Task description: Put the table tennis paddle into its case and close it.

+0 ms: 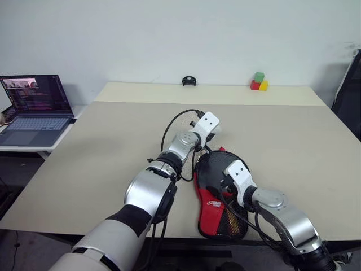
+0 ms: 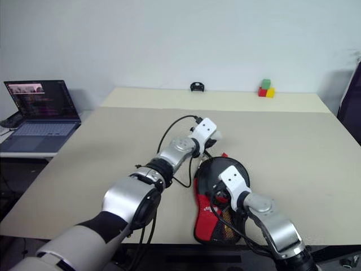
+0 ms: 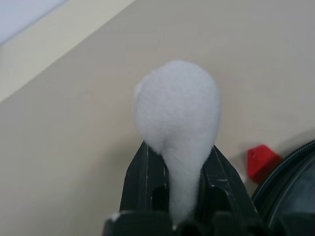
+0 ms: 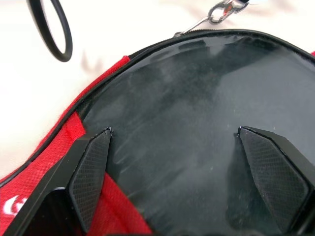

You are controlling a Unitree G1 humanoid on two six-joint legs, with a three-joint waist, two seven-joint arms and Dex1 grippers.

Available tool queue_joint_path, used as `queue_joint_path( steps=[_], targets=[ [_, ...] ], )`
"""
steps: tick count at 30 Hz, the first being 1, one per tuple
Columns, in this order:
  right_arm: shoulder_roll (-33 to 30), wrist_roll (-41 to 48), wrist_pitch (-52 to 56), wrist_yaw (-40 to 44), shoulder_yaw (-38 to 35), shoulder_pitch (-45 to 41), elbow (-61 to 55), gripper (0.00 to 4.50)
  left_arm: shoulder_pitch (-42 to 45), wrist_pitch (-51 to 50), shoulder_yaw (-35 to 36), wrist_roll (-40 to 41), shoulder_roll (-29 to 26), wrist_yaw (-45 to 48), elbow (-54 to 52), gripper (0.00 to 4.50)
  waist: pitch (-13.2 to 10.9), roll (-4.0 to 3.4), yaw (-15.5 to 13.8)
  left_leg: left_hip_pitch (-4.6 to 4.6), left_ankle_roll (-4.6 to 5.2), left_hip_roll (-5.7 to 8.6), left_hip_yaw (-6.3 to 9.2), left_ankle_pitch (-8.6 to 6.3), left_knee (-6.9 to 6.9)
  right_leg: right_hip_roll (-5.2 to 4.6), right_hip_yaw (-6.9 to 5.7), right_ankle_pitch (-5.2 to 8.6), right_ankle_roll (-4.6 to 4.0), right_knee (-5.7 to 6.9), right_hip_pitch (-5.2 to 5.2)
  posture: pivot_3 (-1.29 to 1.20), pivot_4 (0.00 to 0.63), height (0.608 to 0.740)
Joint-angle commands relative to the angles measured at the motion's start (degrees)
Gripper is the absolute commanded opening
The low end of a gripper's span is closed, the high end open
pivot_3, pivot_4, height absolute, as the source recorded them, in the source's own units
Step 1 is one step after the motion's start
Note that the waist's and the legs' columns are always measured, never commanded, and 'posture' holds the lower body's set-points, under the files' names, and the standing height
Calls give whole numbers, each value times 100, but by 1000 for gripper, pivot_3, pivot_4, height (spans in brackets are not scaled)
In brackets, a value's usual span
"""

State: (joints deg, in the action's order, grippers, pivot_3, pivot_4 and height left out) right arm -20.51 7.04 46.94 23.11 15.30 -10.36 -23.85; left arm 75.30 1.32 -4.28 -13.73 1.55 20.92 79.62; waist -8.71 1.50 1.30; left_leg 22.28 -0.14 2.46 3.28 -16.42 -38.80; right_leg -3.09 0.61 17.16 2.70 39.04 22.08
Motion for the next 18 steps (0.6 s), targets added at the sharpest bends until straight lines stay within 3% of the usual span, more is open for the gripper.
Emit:
queue_joint_path(
  steps=[1, 9, 18],
  targets=[
    [-17, 12, 735, -83, 282, 525, 256, 4500, 381, 211, 33, -84, 135, -156, -107, 239, 0, 0, 0, 0, 0, 0, 0, 0, 0, 0, 1, 0, 0, 0, 0, 0, 150, 740],
    [120, 45, 976, -439, 213, 970, -220, 4500, 798, 259, 9, -250, 713, -267, -75, 239, 2, 1, -102, 2, 0, 3, 1, 0, 2, 3, -11, 3, 4, -3, -1, 0, 150, 740],
    [253, 61, 1022, -652, 223, 1142, -369, 4500, 419, 135, -234, -566, 991, -50, -39, 239, 3, 0, -102, -2, 0, 3, 0, 0, 3, 5, -12, 3, 4, -2, -1, 0, 150, 740]
  ],
)
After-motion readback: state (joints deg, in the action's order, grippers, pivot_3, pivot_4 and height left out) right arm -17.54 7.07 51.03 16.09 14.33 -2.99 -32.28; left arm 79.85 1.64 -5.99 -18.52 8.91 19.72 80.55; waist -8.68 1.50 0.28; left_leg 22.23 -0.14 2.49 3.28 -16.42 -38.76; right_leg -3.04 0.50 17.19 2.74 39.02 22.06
